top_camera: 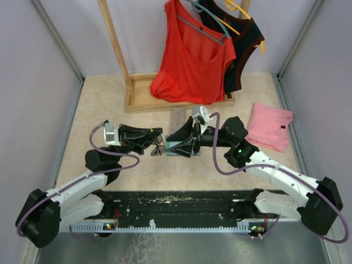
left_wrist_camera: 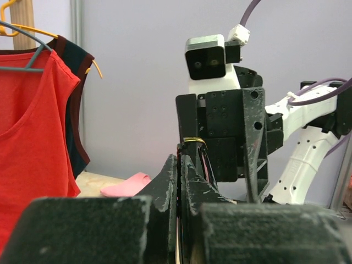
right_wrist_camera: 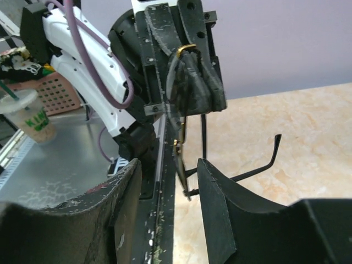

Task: Organize the sunglasses
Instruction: Fold the sunglasses.

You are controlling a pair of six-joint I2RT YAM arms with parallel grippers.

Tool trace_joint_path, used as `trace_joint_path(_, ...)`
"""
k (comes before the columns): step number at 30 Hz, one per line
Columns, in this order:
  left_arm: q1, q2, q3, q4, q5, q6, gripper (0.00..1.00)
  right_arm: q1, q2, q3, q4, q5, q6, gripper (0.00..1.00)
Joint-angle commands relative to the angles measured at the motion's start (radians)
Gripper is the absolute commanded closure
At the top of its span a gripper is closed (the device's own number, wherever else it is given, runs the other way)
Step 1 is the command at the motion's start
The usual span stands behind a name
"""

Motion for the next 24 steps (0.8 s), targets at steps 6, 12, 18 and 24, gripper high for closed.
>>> trace_joint_path(6,-0.001,-0.014,0.003,0.086,0.044,-0.044,1.00,0.025,0.060,0.088,0.056,-0.009,-0.077,0.60)
trace_joint_path(12,0.000,-0.010,0.008,0.092,0.048,-0.047,1.00,0.030,0.079,0.097,0.070,-0.032,-0.060,0.68)
trace_joint_path(18,0.000,-0.005,0.010,0.093,0.043,-0.046,1.00,0.045,0.093,0.105,0.088,-0.059,-0.041,0.70)
trace_joint_path(24,0.000,0.003,0.017,0.098,0.042,-0.045,1.00,0.054,0.101,0.115,0.091,-0.073,-0.032,0.78)
